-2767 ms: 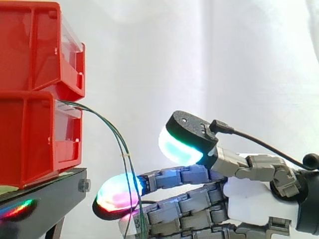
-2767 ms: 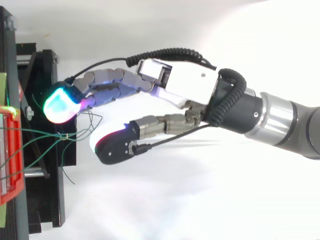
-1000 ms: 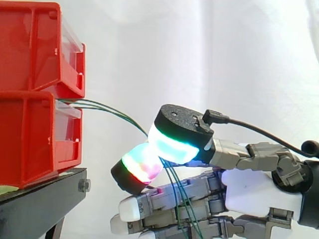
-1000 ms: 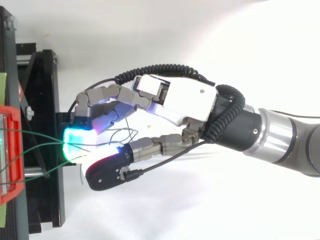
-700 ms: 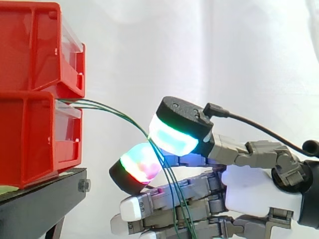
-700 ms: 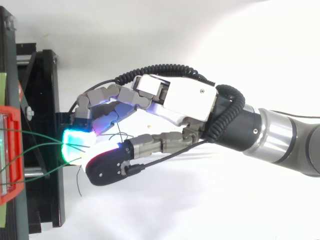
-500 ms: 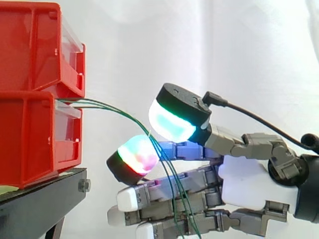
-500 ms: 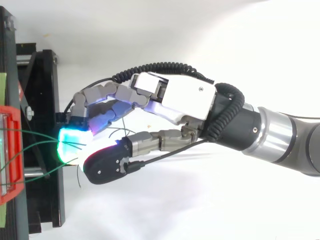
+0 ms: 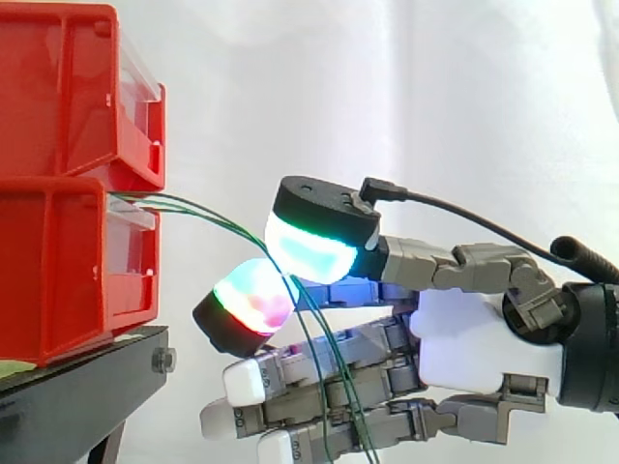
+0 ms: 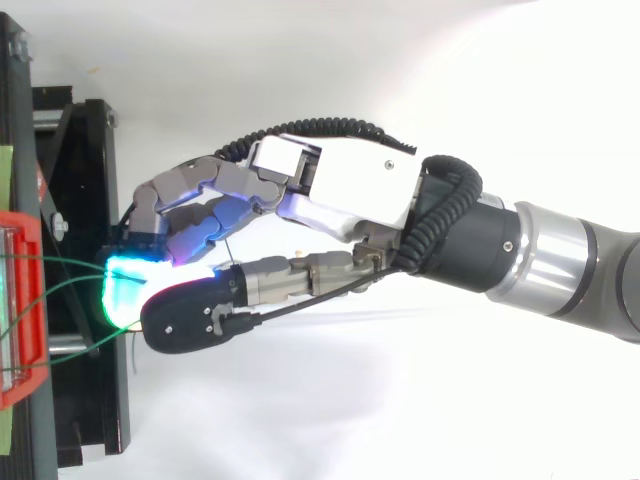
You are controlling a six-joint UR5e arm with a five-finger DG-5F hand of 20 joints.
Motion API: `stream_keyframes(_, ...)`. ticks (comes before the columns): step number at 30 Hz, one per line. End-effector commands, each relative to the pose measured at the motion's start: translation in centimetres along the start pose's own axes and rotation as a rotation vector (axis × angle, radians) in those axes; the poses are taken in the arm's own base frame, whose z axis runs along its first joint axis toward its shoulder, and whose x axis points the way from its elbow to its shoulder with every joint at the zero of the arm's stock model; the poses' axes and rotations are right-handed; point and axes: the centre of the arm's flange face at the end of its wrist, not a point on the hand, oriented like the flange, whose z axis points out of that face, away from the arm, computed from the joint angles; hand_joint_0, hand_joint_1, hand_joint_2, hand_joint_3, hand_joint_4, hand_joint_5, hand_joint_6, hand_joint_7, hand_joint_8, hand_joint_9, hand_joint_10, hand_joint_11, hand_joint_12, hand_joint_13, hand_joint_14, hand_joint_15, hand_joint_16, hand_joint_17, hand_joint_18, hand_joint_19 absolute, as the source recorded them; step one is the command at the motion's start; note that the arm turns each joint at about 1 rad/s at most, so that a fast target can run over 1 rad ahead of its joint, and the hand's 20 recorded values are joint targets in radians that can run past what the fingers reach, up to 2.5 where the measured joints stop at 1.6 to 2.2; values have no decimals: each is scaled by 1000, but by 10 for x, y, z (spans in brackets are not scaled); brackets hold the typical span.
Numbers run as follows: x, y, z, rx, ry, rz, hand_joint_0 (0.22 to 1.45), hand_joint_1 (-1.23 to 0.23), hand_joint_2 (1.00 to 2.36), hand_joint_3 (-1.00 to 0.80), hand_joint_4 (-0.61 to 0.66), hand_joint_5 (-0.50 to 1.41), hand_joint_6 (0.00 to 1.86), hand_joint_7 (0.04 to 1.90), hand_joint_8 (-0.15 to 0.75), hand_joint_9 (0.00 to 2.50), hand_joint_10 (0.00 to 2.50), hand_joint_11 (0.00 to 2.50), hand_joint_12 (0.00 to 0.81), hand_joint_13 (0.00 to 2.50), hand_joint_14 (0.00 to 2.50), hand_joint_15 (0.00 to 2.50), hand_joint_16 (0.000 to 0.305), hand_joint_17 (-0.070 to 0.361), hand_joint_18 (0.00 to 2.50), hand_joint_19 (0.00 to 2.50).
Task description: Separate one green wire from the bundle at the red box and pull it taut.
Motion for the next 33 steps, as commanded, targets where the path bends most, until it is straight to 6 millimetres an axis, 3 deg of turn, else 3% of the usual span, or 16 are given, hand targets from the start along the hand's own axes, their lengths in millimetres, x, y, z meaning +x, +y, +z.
stream_keyframes(1, 0, 2, 2, 2, 8, 9, 587, -659, 1016, -222, 201, -157, 839, 976, 280, 878, 16, 410, 341, 544, 9, 241, 49, 111, 565, 451)
stream_keyframes(17, 0, 6, 2, 2, 8, 14, 614, -756, 1013, -316, 183, -164, 852, 947, 275, 862, 15, 421, 338, 547, 9, 241, 49, 111, 590, 438)
stream_keyframes(26, -7, 27, -3, 42, 9, -3, 654, -834, 1008, -403, 120, -170, 861, 903, 269, 856, 15, 441, 336, 551, 10, 235, 49, 110, 611, 419)
stream_keyframes(33, -15, 43, -8, 75, 7, -22, 655, -871, 1000, -500, 175, -163, 869, 911, 259, 875, 15, 432, 331, 568, 9, 237, 48, 108, 627, 433)
